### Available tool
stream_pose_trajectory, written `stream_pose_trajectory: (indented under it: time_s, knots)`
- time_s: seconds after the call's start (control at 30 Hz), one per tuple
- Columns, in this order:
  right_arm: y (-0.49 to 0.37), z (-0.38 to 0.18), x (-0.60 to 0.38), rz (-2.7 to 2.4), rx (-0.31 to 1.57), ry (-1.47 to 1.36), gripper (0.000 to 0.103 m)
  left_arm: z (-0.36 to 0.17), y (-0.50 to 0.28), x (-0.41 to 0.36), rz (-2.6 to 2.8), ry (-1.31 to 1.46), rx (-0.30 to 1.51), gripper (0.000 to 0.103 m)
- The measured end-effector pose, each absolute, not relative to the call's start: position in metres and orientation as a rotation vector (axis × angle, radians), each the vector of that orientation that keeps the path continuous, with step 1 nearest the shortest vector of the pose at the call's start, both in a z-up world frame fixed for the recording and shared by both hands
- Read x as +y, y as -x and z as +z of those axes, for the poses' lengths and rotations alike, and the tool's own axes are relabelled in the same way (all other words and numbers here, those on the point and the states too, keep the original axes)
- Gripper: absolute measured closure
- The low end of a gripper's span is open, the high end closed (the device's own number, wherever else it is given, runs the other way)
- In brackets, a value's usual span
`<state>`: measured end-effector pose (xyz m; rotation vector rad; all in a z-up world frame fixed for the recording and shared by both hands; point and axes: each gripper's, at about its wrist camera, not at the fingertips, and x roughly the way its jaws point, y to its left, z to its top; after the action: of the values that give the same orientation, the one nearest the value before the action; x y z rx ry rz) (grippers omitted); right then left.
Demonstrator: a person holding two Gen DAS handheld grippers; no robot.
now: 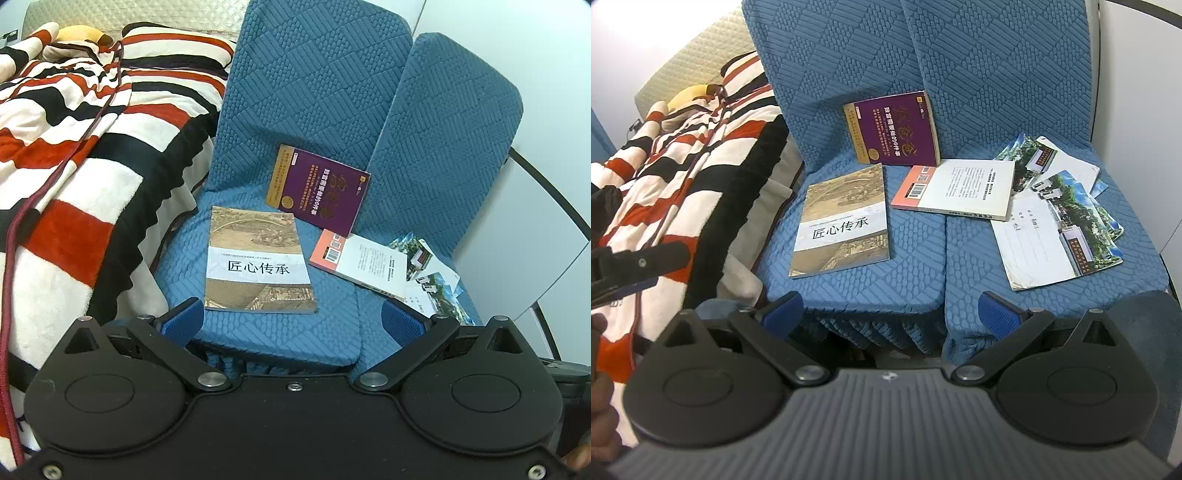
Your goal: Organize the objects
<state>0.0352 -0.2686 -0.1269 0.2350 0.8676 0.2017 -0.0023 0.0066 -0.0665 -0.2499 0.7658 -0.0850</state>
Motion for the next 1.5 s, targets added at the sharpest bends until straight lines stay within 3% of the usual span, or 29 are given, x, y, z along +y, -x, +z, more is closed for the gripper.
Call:
stream_pose_trajectory:
  time_s: [0.87, 1.5]
  knots:
    - [-0.043, -0.147, -0.260, 0.194, 0.894, -0.208, 0.000, -0.082, -0.006, 0.007, -0.078, 0.240, 0.754, 0.000]
    - [-0.087, -0.184, -0.243, 0.224, 0.910, -0.205, 0.000, -0.142, -0.061, 0.020, -0.029, 0.249, 0.790, 0.001]
